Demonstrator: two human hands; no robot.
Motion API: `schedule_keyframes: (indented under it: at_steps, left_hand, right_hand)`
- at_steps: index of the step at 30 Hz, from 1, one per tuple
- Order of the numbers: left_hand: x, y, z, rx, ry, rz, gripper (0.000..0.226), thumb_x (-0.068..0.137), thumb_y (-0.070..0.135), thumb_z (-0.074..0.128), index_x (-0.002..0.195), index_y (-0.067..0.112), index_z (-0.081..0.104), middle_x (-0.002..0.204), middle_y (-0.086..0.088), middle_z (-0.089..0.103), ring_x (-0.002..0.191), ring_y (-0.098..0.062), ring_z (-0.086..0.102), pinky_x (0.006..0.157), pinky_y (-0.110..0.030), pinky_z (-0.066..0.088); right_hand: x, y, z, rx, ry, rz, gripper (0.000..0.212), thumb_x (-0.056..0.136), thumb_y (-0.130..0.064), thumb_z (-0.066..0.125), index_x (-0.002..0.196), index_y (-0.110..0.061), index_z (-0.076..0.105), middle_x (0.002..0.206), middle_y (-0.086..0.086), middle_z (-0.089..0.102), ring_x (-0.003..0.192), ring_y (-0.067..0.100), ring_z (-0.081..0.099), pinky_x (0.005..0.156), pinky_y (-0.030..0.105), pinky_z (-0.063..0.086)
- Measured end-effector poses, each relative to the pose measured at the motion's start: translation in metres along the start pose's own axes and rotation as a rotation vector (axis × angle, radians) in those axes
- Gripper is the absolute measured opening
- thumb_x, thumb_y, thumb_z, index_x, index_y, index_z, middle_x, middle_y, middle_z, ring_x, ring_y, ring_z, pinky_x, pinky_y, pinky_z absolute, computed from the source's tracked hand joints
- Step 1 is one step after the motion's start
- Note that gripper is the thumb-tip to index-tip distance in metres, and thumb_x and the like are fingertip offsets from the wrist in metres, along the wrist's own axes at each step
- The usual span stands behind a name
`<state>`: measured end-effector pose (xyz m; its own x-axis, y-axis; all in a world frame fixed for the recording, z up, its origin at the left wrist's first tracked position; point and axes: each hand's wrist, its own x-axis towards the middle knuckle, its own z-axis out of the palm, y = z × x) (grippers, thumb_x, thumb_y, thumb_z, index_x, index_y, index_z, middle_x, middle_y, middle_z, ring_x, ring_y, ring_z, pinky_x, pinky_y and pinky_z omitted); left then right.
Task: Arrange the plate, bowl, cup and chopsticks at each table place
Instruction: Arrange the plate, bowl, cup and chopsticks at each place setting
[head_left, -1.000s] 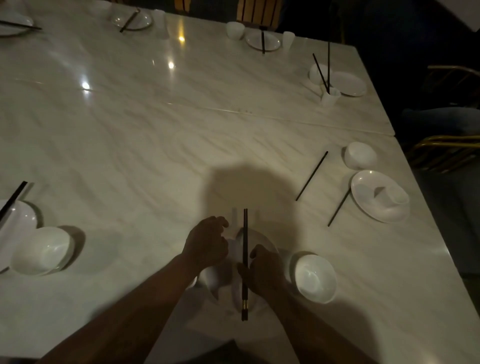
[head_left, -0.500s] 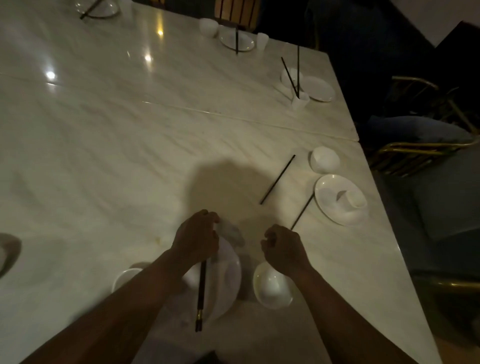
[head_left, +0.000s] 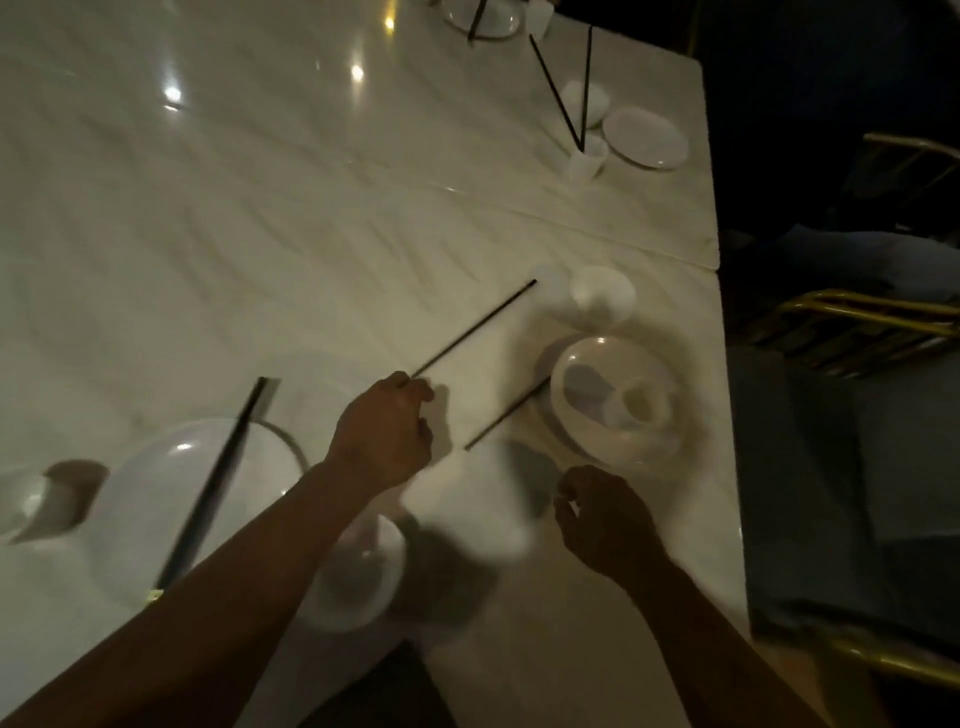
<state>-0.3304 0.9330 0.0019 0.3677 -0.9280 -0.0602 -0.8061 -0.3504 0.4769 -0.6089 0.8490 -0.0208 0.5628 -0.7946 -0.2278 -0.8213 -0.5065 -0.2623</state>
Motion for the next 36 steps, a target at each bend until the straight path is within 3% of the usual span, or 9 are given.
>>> schedule_keyframes:
  at_steps: [5,9,13,17,25,28,32,36]
  left_hand:
    - [-0.009,0.097,0.061,-0.019,-0.026,-0.118,0.038,0.082,0.022,0.062,0.119,0.018,0.059,0.108,-0.005,0.061,0.095,-0.026,0.063,0.081,-0.034,0.055]
    - [-0.025,0.135,0.079,-0.030,-0.047,-0.211,0.037,0.081,0.024,0.062,0.118,0.020,0.059,0.113,-0.003,0.061,0.098,-0.024,0.065,0.085,-0.034,0.054]
    - [-0.032,0.146,0.083,-0.016,-0.056,-0.231,0.040,0.080,0.025,0.062,0.119,0.019,0.058,0.111,-0.004,0.060,0.098,-0.025,0.064,0.082,-0.035,0.054]
    - [-0.029,0.148,0.093,-0.047,-0.064,-0.244,0.041,0.081,0.025,0.062,0.121,0.020,0.056,0.112,-0.004,0.059,0.100,-0.025,0.062,0.083,-0.036,0.054]
    - [-0.031,0.170,0.113,-0.110,-0.076,-0.318,0.047,0.077,0.025,0.063,0.123,0.017,0.055,0.108,-0.008,0.059,0.096,-0.029,0.061,0.077,-0.040,0.055]
    - [-0.032,0.181,0.117,-0.118,-0.086,-0.389,0.048,0.079,0.023,0.064,0.126,0.015,0.054,0.113,-0.009,0.058,0.102,-0.028,0.059,0.078,-0.037,0.052]
    - [-0.038,0.201,0.123,-0.103,-0.085,-0.487,0.049,0.084,0.023,0.063,0.130,0.013,0.050,0.120,-0.009,0.056,0.110,-0.026,0.055,0.082,-0.035,0.048]
    - [-0.049,0.225,0.131,-0.123,-0.051,-0.596,0.062,0.078,0.026,0.071,0.133,0.016,0.045,0.124,-0.007,0.052,0.111,-0.026,0.053,0.081,-0.035,0.049]
  right_hand:
    - [-0.023,0.079,0.000,0.026,-0.083,-0.102,0.022,0.084,-0.035,0.043,0.090,-0.022,0.060,0.095,-0.003,0.060,0.090,0.023,0.060,0.074,0.031,0.047]
    - [-0.026,0.124,-0.011,0.068,-0.141,-0.116,0.022,0.084,-0.036,0.045,0.091,-0.023,0.060,0.096,-0.005,0.061,0.092,0.019,0.059,0.080,0.031,0.049]
    - [-0.018,0.152,-0.027,0.085,-0.152,-0.113,0.022,0.085,-0.035,0.045,0.096,-0.022,0.059,0.099,-0.006,0.059,0.096,0.018,0.058,0.083,0.030,0.048]
    - [-0.011,0.174,-0.038,0.068,-0.082,-0.073,0.026,0.089,-0.029,0.060,0.114,-0.021,0.061,0.114,-0.002,0.060,0.105,0.017,0.059,0.090,0.031,0.051]
    - [-0.001,0.206,-0.062,-0.015,-0.224,-0.025,0.039,0.091,-0.032,0.062,0.128,-0.020,0.054,0.125,0.003,0.055,0.114,0.022,0.058,0.099,0.036,0.048]
    - [0.012,0.219,-0.061,-0.005,-0.240,-0.061,0.041,0.089,-0.031,0.063,0.128,-0.022,0.051,0.125,0.002,0.054,0.115,0.022,0.057,0.098,0.040,0.048]
    - [0.037,0.234,-0.061,0.045,-0.184,-0.143,0.040,0.088,-0.027,0.066,0.125,-0.022,0.054,0.123,0.000,0.055,0.113,0.018,0.057,0.092,0.034,0.052]
    - [0.062,0.243,-0.062,0.007,-0.193,-0.241,0.037,0.090,-0.026,0.061,0.126,-0.020,0.057,0.125,0.001,0.050,0.118,0.019,0.050,0.098,0.032,0.047]
